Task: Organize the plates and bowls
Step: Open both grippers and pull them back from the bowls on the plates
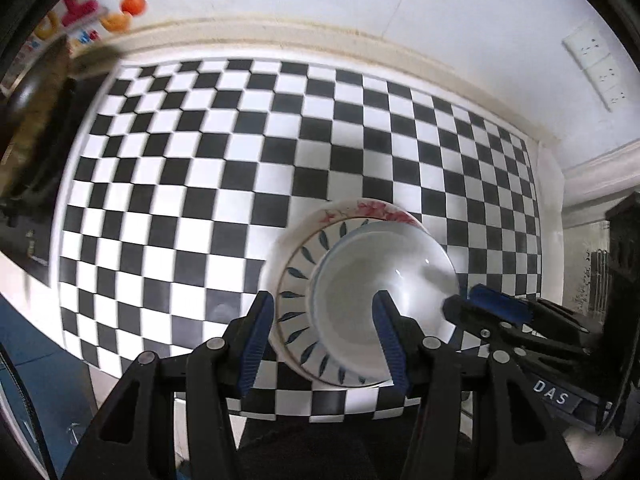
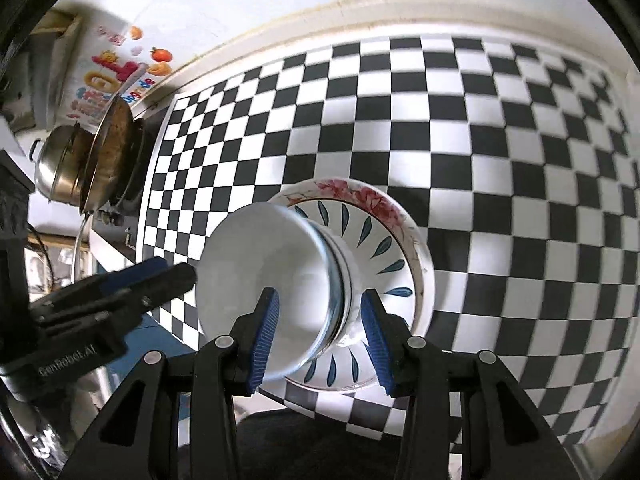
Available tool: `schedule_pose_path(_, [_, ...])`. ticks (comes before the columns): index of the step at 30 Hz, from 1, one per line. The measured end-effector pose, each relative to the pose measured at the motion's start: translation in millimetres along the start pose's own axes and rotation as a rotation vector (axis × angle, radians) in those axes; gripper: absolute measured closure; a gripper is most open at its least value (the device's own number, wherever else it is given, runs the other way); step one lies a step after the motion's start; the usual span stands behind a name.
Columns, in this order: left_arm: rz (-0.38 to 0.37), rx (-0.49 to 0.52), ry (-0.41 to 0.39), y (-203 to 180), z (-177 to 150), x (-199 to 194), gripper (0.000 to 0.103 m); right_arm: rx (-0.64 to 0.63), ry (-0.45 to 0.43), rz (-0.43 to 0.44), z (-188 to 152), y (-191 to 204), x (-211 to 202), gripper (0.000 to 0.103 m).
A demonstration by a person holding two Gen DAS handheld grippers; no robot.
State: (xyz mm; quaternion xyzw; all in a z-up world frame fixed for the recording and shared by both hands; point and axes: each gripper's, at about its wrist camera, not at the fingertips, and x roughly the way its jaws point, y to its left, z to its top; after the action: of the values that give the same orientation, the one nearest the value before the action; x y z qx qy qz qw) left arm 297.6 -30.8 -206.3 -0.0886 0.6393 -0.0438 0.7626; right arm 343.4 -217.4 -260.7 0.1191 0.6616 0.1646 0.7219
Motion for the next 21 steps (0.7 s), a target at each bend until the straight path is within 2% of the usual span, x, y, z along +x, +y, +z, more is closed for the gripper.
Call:
schedule_pose_path(4, [0.029,0.023,-0.057,2.2,-14.5,-15.4,0.054,-0.034,-0.055,-0.057,-17.0,17.2,-24.0,0.055])
schedule_pose_path(7, [0.032,0.042,-0.087,3.7,-23.1,-23.1,0.048,-0.035,-0.099,-0.087,-31.2,28.1,-38.8,0.036])
schedule_pose_path(9, [0.042,0.057,-0.111,4.6,-27.2,-28.8,0.034,-0.027,-0.126,-0.104,-39.4,32.6,-46.4,0.021])
schedule_pose_path(12, [0.041,0.079,-0.146,3.1,-31.8,-37.2,0.022,-0.004,-0.156,-0.133,-48.8,39.3,-51.5,0.017])
schedule_pose_path(16, [0.023,0.088,-0.183,1.5,-38.1,-48.8,0.021,0.023,-0.199,-0.161,-61.9,42.1,-60.0,0.015])
schedule_pose_path(21, [0.038,0.117,-0.234,-2.2,-49.6,-62.2,0.021,0.03,-0.259,-0.211,-76.9,52.1,-73.1,0.014])
